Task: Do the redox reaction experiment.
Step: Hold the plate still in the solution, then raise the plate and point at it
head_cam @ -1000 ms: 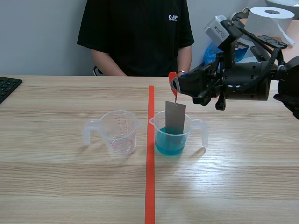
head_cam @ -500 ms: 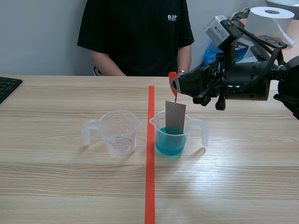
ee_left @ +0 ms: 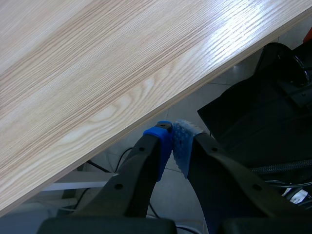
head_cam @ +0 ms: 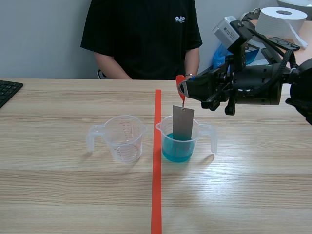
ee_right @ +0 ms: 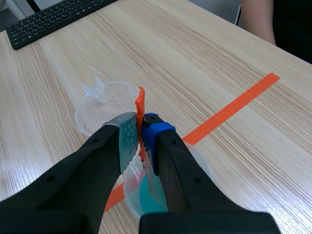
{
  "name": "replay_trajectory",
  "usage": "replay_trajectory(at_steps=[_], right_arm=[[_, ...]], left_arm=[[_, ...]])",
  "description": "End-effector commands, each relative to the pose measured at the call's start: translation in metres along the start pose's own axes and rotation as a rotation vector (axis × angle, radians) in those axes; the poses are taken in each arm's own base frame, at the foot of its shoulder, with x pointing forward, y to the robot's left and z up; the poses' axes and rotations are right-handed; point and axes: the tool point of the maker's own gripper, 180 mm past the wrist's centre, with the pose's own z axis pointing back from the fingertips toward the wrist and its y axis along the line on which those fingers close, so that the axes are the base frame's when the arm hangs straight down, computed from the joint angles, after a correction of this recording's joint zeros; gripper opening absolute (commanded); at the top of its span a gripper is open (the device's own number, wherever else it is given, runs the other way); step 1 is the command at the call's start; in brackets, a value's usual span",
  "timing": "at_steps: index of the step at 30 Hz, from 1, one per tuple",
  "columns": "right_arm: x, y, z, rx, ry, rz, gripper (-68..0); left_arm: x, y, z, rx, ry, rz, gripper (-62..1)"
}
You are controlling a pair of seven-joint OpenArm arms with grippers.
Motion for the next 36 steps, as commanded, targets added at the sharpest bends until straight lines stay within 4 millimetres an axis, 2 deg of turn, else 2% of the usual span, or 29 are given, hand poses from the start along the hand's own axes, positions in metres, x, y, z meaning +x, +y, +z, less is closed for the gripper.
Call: replay_trajectory(at_steps=[1, 12, 15, 36], right_arm=[[0.013, -0.001, 0.003, 0.005, -0.021, 0.038, -65.8], [0.034, -0.003, 0.012, -0.010, -0.053, 0.073, -65.8], [0.044, 0.003, 0.015, 0.010, -0.068, 0.086, -65.8], [0.102, 0.051, 0.042, 0.122, -0.115, 0.186, -65.8]], left_arm=[[0.002, -0.001, 0.002, 0.003, -0.003, 0.006, -56.9], [0.001, -0.001, 0.002, 0.003, -0.002, 0.006, -56.9], [-0.003, -0.001, 0.002, 0.003, 0.025, 0.006, -56.9], [-0.002, -0.001, 0.002, 0.003, 0.017, 0.006, -56.9]])
